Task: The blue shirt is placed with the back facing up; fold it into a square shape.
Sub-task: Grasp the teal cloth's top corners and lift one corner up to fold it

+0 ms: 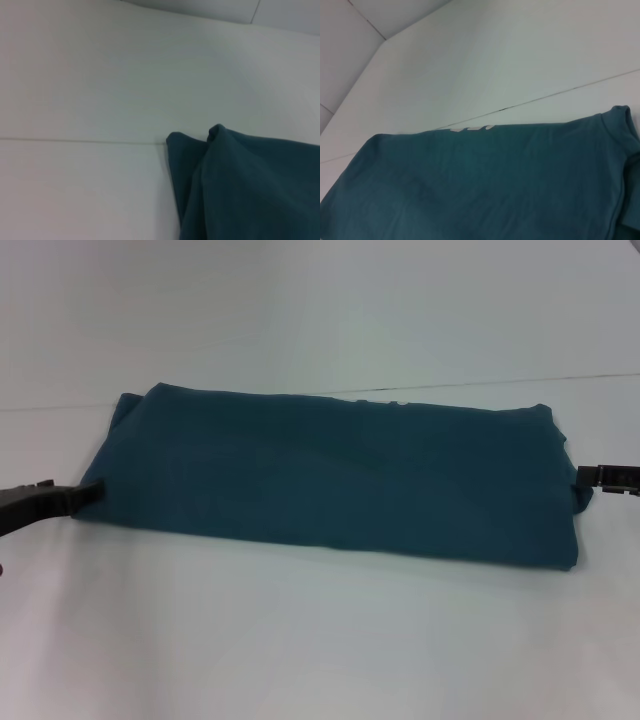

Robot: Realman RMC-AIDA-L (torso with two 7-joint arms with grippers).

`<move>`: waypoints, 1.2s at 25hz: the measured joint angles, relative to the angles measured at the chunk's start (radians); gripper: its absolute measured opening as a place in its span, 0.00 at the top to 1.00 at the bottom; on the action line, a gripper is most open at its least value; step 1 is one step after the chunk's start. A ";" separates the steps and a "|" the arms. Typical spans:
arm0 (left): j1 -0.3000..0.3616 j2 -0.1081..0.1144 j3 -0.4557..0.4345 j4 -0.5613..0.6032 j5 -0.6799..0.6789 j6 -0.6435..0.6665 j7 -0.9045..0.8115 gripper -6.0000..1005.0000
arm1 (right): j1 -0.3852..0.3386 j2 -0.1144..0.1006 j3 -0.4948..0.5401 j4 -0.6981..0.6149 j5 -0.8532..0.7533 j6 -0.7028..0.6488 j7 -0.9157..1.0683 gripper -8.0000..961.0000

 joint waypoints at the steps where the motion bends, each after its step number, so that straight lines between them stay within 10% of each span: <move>1: 0.001 -0.001 0.000 0.000 0.002 0.001 0.000 0.23 | 0.000 0.000 0.000 0.000 0.000 0.000 0.000 0.32; 30: -0.010 -0.013 0.036 -0.004 0.059 0.007 0.006 0.25 | -0.007 0.004 0.004 0.001 0.004 0.002 -0.006 0.33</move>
